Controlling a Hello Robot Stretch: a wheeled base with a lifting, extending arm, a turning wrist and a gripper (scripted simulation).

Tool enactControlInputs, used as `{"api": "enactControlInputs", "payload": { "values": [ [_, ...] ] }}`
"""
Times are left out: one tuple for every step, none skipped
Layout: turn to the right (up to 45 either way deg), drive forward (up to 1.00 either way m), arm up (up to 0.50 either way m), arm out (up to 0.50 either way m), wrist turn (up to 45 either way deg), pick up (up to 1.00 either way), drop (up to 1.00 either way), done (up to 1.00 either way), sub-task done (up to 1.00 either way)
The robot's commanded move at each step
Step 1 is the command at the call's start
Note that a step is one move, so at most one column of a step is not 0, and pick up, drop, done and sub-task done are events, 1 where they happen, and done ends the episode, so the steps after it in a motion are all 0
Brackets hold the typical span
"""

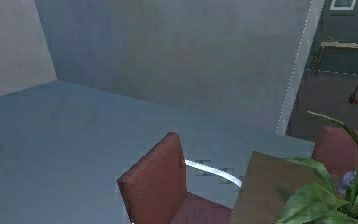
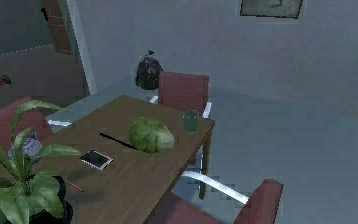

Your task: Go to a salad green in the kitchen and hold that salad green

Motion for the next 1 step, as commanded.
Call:
{"api": "enactControlInputs", "payload": {
  "values": [
    [0.0,0.0,0.38,0.0,0.0,0.0,0.0,0.0,0.0]
  ]
}}
